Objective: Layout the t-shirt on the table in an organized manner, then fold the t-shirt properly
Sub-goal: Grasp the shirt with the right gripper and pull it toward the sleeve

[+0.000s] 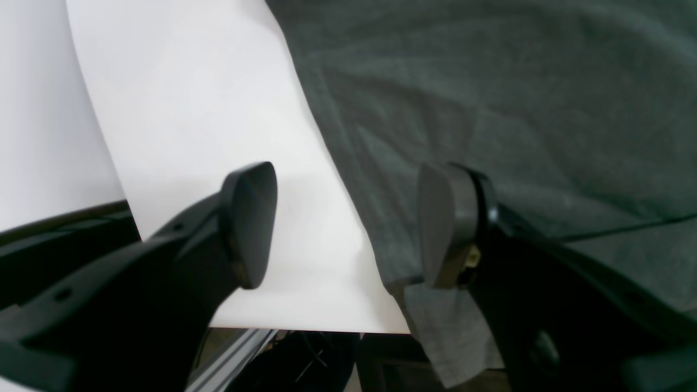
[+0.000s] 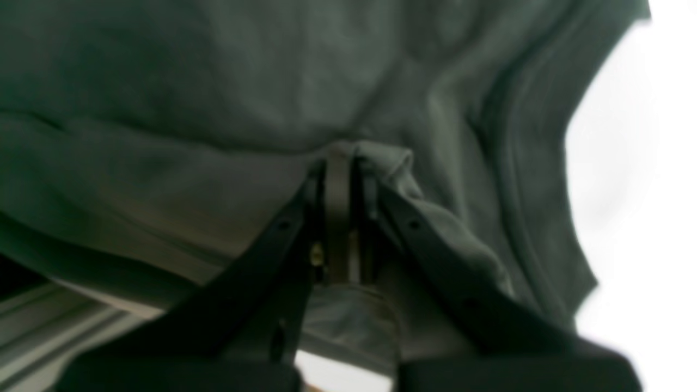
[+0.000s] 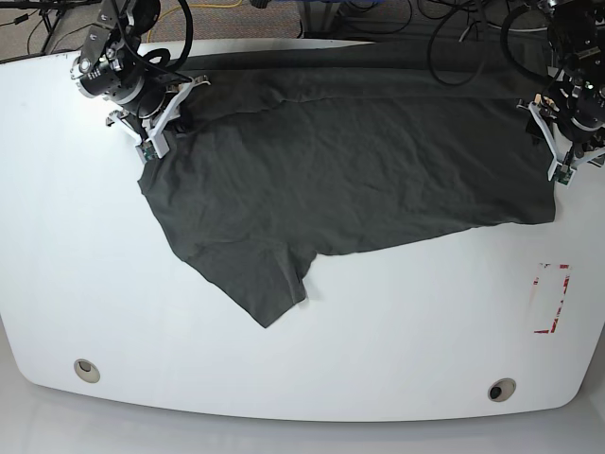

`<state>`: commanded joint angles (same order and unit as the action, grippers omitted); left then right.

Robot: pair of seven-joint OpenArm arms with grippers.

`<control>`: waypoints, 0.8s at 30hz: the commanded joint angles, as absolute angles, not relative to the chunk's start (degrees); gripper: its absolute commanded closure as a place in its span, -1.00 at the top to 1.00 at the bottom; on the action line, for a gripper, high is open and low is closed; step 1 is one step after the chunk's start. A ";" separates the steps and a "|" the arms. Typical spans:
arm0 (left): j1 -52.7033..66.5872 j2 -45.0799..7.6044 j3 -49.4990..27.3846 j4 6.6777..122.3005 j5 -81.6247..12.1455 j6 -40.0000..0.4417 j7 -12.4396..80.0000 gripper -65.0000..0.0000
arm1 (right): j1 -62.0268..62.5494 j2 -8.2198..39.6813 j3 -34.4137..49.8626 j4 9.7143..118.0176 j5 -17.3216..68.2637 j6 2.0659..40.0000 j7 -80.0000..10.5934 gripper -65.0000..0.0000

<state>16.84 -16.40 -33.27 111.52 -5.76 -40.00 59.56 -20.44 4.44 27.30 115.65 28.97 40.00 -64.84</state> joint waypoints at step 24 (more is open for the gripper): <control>16.84 -16.40 -33.27 106.86 -5.67 -40.00 59.47 0.17 | -17.63 13.85 29.23 115.21 59.03 40.00 -64.84 -0.74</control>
<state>16.84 -16.40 -33.27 106.86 -5.67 -40.00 59.47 -17.63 13.85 29.23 115.21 59.03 40.00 -64.84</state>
